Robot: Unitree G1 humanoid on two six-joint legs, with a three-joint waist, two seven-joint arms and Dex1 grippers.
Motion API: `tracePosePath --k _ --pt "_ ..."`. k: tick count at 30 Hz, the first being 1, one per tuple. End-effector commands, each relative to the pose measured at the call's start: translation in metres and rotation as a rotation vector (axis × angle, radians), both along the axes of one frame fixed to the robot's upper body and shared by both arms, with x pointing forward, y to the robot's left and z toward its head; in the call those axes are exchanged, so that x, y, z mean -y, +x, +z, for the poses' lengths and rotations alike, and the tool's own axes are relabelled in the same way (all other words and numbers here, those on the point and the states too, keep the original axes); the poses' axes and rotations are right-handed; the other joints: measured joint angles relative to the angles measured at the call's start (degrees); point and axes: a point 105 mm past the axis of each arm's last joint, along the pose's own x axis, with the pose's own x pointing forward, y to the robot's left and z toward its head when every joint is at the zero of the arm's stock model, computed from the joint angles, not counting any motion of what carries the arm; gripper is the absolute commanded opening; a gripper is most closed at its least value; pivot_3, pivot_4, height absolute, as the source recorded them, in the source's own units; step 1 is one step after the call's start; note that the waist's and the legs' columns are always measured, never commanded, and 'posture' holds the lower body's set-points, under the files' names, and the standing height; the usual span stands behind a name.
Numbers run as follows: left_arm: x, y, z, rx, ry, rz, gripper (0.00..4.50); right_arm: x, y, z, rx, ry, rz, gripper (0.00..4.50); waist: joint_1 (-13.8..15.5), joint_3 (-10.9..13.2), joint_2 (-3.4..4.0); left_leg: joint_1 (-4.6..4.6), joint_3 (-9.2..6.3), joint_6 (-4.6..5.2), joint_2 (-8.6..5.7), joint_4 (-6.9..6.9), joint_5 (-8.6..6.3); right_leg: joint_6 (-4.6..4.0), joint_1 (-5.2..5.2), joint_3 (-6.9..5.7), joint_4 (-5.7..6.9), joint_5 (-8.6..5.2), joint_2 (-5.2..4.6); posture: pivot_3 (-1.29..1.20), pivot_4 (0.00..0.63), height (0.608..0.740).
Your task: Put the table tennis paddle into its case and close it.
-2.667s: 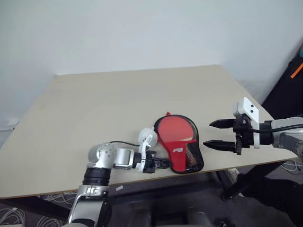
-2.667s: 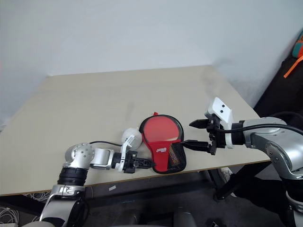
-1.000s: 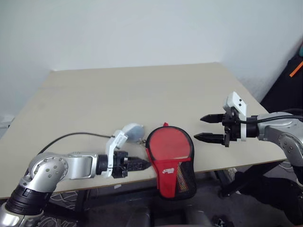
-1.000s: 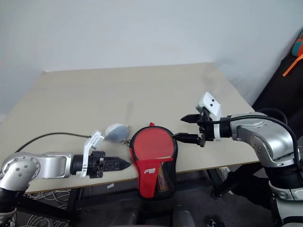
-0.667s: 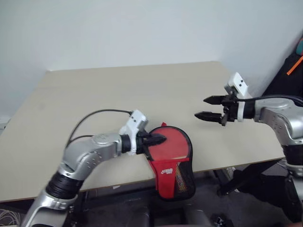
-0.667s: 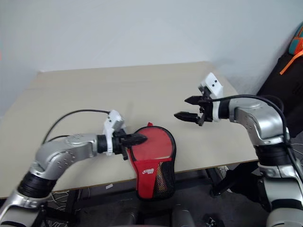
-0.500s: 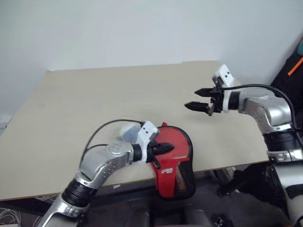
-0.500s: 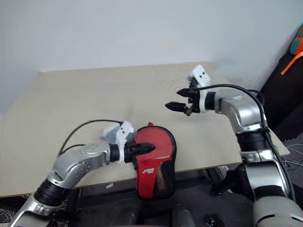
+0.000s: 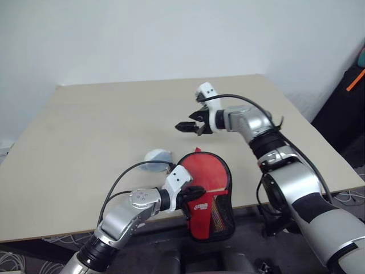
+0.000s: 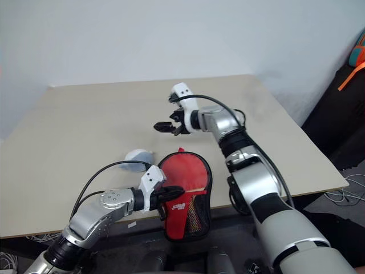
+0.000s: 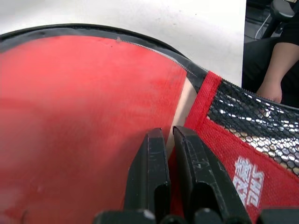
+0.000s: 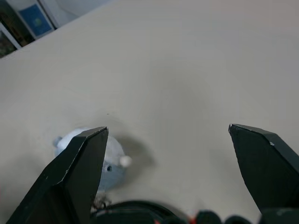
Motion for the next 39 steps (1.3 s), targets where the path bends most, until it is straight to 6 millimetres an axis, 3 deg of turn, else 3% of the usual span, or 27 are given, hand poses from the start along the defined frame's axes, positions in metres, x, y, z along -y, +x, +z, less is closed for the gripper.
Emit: tracePosePath --k 1,15,23,39 --pt "-0.005 -0.003 -0.011 -0.023 0.029 0.017 0.32 -0.022 -0.002 0.008 0.061 -0.012 0.047 4.5 -0.24 0.0 0.01 0.01 -0.01 0.0 0.0 0.0 0.0 0.0 0.01 -0.01 0.0 0.0 0.0 0.0 0.0 0.74" --pt "-0.006 -0.003 -0.016 -0.006 0.041 0.022 0.32 -0.068 -0.017 -0.029 0.058 -0.061 0.032 4.5 -0.84 -0.05 0.13 0.07 -0.22 -0.1 -0.02 0.0 0.05 -0.01 0.06 -0.13 0.12 0.01 0.01 0.0 0.0 0.74" --pt "-0.008 -0.001 -0.014 0.003 0.043 0.031 0.32 -0.069 -0.023 -0.054 0.075 -0.16 0.047 4.5 -0.88 -0.07 0.21 0.07 -0.34 -0.14 -0.04 -0.01 0.08 -0.02 0.07 -0.21 0.14 0.01 0.02 0.0 0.0 0.74" --pt "-0.01 0.002 -0.017 0.007 0.053 0.045 0.32 -0.068 -0.058 -0.079 0.041 -0.294 0.388 4.5 -0.92 -0.24 0.43 0.11 -0.4 -0.19 -0.05 0.01 0.12 0.0 0.11 -0.24 0.24 0.0 0.04 0.0 0.0 0.74"
